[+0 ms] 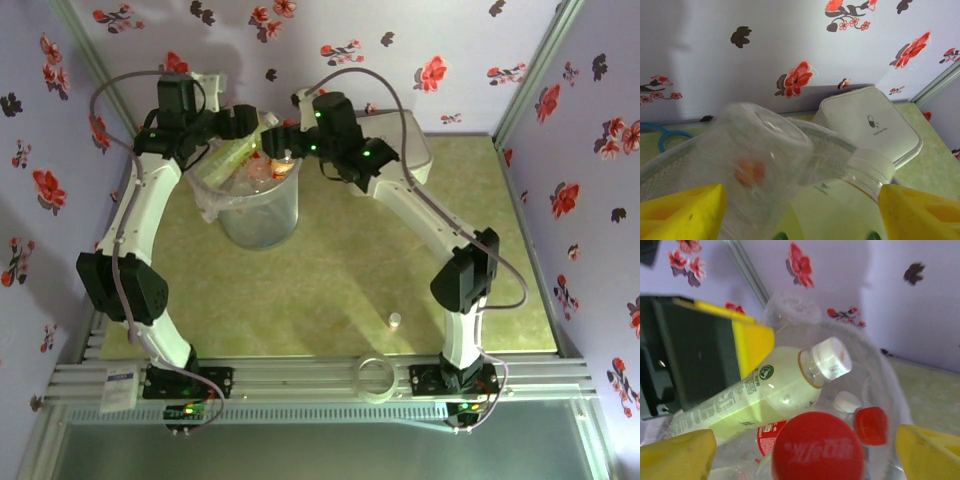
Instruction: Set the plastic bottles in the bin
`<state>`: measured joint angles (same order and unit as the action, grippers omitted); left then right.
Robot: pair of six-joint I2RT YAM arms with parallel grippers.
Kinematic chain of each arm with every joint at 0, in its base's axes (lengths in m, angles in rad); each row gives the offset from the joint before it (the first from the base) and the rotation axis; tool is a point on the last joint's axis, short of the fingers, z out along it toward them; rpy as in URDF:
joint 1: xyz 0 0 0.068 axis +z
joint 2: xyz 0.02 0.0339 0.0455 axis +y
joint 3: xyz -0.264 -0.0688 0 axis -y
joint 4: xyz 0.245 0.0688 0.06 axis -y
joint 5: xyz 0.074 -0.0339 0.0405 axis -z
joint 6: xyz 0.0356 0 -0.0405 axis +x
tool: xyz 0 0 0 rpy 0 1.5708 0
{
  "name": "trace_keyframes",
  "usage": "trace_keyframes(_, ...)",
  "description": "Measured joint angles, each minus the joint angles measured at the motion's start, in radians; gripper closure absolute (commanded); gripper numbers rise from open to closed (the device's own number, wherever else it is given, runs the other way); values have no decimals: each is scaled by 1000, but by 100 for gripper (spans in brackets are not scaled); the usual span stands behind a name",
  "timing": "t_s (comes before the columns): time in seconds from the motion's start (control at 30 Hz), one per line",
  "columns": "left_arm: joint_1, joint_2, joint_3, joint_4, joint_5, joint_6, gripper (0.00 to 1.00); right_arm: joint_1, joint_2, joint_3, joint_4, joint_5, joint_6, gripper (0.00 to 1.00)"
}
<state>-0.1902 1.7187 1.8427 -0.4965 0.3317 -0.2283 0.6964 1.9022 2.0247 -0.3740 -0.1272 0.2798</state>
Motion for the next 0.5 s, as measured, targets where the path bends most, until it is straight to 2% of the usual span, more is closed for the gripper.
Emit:
trace_keyframes(0.13, 0, -18, 3, -27, -7, 1, 12, -24, -79, -27, -1, 21, 0, 10)
trace_keyframes(0.27, 0, -47, 10, -47, -24, 3, 11, -42, -108, -32, 7, 30, 0, 25)
trace_keyframes(0.4, 0, -108, -16, -48, -37, 3, 11, -44, -60, 4, 7, 31, 15, 36)
trace_keyframes(0.5, 0, -193, -110, -34, -56, 3, 10, -44, 5, 42, 8, 30, 19, 38)
